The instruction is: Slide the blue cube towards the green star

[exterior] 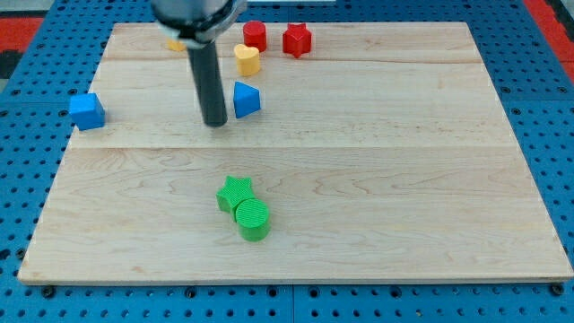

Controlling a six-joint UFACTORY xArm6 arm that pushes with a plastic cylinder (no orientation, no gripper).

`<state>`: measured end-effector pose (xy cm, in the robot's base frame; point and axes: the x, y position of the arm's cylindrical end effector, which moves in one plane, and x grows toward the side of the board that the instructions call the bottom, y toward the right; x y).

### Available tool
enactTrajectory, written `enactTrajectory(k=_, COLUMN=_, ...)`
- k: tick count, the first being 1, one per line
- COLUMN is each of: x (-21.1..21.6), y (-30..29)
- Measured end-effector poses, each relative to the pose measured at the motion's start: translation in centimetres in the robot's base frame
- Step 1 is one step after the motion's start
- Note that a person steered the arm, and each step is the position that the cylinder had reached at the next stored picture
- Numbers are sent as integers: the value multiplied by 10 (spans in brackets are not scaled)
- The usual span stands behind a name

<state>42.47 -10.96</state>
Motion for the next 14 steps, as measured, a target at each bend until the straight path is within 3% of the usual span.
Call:
enactTrajectory(k=1, x=47, y=-112)
enactTrajectory(k=2, x=55, y=-195)
enactTrajectory(k=3, x=55, y=-195)
enactTrajectory(k=4, x=4, y=-193)
enactTrajectory(k=7, x=-41, y=-192)
enactTrajectory(k=12, x=-63, y=-158)
enactTrajectory(k=14, x=-40, y=-81)
